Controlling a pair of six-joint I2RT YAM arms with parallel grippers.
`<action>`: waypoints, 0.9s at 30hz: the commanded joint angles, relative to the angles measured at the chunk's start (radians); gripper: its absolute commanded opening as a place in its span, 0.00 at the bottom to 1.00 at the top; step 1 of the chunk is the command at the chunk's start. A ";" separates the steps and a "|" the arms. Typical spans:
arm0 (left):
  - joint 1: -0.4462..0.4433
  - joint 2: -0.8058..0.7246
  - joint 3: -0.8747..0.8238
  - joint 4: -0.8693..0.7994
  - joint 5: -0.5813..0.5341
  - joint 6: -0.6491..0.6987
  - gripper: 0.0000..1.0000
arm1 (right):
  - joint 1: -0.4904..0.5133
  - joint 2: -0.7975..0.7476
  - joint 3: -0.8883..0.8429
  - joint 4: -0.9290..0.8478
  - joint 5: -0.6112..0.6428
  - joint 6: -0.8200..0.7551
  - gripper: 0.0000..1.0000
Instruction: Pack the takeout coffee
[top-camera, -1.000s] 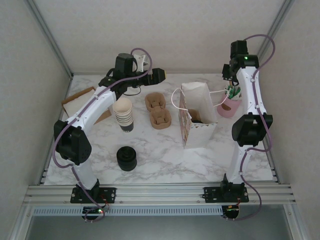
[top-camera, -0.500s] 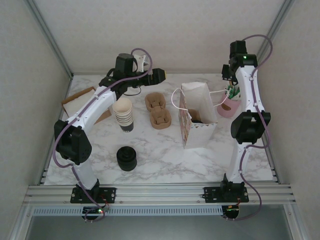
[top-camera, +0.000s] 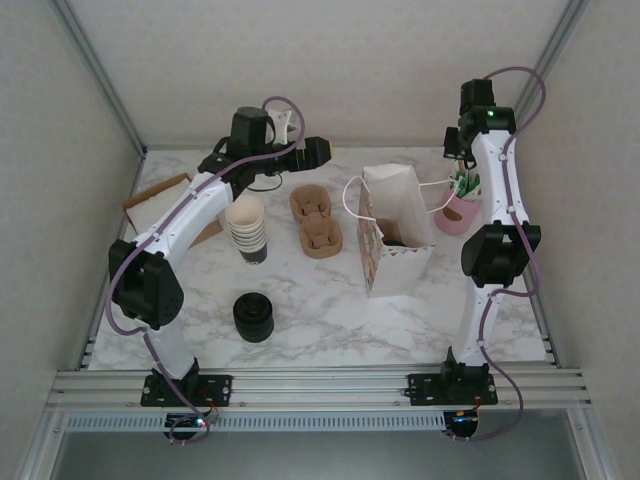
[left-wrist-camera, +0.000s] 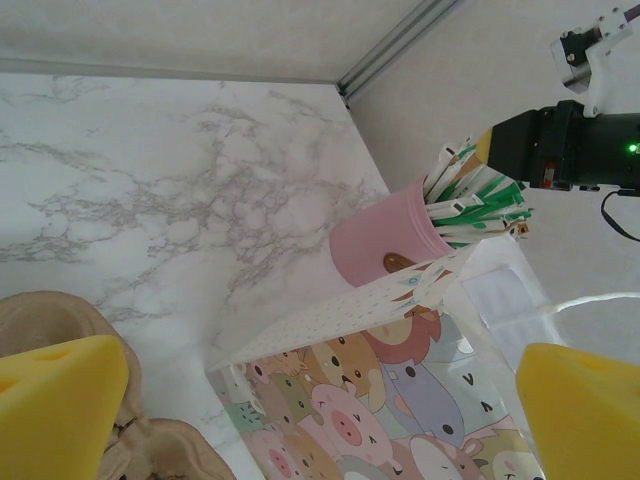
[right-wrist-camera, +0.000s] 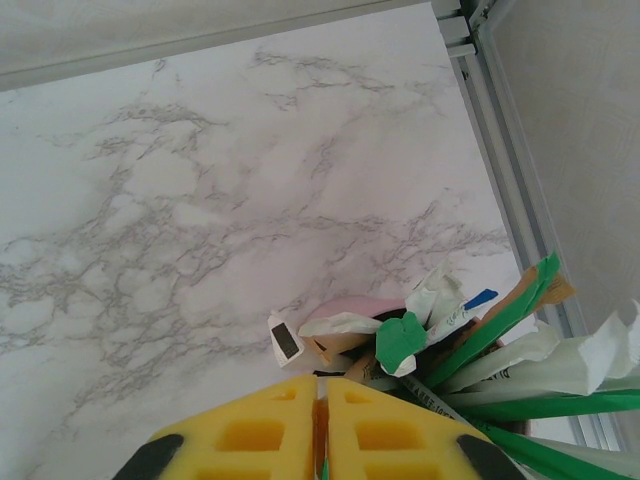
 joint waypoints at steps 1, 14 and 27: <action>0.009 0.011 0.029 0.011 0.026 0.019 1.00 | -0.005 0.013 0.033 -0.016 0.019 -0.015 0.08; -0.004 0.009 0.041 0.005 0.032 0.035 1.00 | 0.007 -0.067 -0.030 0.000 0.095 -0.033 0.00; -0.054 0.012 0.094 -0.022 0.025 0.067 1.00 | 0.025 -0.226 -0.125 0.062 0.166 -0.038 0.00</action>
